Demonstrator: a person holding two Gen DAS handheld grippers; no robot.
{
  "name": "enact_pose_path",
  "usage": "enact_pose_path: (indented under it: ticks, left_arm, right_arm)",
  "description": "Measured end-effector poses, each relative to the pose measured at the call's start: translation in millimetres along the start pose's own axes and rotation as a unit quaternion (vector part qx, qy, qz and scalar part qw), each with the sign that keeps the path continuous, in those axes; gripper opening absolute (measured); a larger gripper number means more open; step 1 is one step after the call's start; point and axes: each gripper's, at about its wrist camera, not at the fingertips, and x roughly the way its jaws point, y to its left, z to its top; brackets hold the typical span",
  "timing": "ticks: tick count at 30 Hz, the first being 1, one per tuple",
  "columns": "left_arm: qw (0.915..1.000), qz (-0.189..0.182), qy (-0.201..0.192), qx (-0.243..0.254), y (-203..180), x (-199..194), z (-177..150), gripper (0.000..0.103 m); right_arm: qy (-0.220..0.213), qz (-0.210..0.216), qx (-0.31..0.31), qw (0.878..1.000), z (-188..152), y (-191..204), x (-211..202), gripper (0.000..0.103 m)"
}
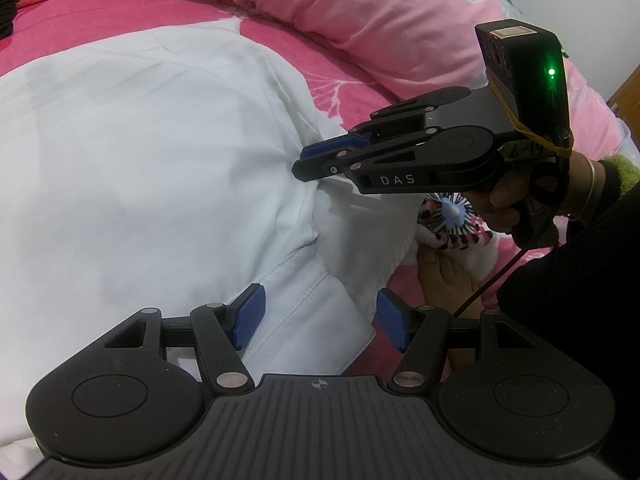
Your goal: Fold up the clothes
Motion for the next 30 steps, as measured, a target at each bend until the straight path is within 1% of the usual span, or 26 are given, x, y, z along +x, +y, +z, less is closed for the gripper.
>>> enact_pose_path:
  ticks: [30]
  left_arm:
    - [0.9999, 0.006, 0.004, 0.007, -3.7, 0.2, -2.5, 0.066]
  right_arm:
    - [-0.004, -0.002, 0.003, 1.000, 1.6, 2.0, 4.8, 0.013]
